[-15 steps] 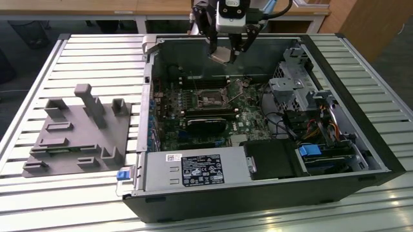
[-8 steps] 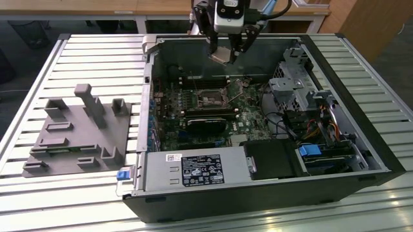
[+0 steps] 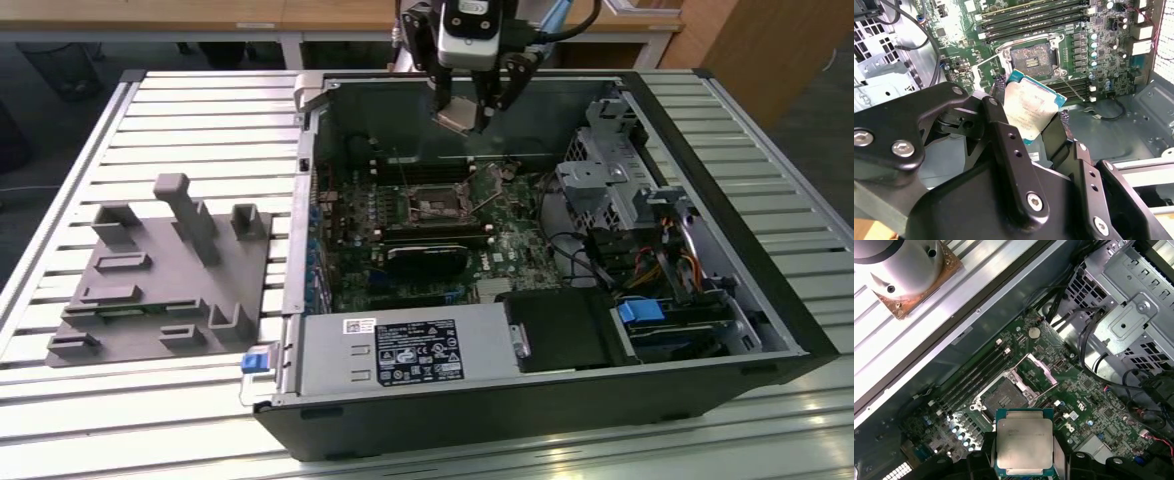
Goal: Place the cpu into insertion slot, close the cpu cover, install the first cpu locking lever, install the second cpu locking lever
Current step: 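Place the cpu into insertion slot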
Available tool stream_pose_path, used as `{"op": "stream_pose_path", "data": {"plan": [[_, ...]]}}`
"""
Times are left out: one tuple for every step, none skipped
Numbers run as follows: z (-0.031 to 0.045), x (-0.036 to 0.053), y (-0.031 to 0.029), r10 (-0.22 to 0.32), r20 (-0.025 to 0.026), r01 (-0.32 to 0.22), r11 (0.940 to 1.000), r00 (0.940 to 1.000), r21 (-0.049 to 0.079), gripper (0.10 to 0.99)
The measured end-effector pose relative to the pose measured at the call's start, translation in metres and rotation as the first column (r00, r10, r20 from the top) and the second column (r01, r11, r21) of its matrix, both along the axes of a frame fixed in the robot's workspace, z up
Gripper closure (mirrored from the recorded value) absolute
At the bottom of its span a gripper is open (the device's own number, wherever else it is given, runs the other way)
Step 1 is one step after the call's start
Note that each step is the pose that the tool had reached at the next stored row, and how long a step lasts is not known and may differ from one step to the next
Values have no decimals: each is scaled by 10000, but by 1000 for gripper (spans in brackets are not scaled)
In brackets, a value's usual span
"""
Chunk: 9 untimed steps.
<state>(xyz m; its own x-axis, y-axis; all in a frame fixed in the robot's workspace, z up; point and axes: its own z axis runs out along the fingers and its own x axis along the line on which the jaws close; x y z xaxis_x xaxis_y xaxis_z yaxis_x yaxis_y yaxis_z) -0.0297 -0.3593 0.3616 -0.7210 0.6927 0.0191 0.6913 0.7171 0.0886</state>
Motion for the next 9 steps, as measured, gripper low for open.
{"op": "stream_pose_path", "data": {"plan": [[-1, 0, 0, -52, 0, 52, 10000, 10000, 0, 545], [-2, 0, 0, -105, 0, 105, 9999, 9999, 0, 545], [-3, 0, 0, -156, 0, 156, 9999, 9999, 0, 545], [-3, 0, 0, -208, 0, 208, 9998, 9998, 0, 545], [-4, 0, 0, -261, 0, 261, 9997, 9997, 0, 545], [-5, 0, 0, -312, 0, 312, 9995, 9995, 0, 545], [-6, 0, 0, -364, 0, 364, 9993, 9993, 0, 545], [-7, 0, 0, -418, 0, 418, 9991, 9991, 0, 545], [-7, 0, 0, -470, 0, 470, 9989, 9989, 0, 545]]}}
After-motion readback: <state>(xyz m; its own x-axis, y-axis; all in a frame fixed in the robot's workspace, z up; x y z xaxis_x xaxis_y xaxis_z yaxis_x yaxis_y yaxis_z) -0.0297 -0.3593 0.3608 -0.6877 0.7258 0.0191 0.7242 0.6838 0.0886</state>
